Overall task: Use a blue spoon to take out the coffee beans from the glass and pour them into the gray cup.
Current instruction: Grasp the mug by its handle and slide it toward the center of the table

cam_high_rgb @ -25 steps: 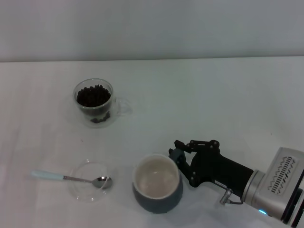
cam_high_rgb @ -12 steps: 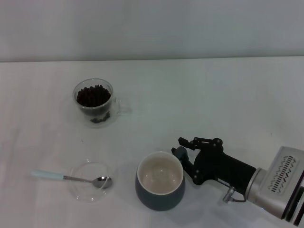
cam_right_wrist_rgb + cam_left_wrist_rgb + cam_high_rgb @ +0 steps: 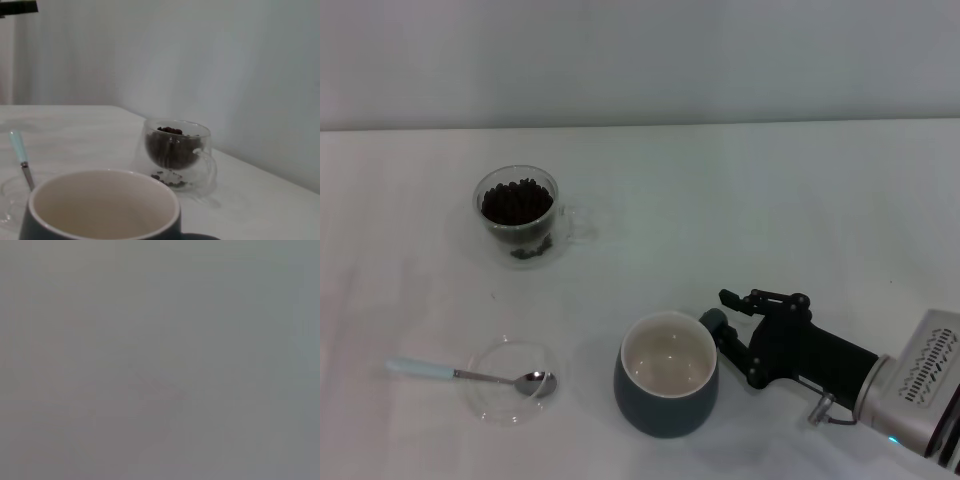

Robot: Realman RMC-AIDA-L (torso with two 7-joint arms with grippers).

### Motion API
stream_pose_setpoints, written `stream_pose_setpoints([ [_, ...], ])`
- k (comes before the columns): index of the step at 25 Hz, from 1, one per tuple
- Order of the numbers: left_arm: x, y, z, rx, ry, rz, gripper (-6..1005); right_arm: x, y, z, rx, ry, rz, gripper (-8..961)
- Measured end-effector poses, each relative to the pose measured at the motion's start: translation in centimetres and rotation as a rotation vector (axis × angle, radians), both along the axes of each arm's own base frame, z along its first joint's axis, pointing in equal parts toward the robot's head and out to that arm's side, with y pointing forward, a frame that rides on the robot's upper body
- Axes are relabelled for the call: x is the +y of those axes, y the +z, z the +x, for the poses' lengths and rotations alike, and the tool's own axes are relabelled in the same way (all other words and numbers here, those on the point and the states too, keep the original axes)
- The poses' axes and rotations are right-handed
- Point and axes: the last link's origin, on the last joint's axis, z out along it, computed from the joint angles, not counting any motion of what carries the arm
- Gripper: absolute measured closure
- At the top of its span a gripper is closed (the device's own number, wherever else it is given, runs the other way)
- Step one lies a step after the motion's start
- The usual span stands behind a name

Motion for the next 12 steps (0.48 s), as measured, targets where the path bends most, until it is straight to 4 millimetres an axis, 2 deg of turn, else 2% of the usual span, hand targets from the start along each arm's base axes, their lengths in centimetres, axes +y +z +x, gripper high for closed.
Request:
stream_pose_setpoints([
  [12,0.15,0.2,0.11,0.008,-0.006,0.007,285,0.14,0.6,0.76,-0.014,-0.015,0.026,535],
])
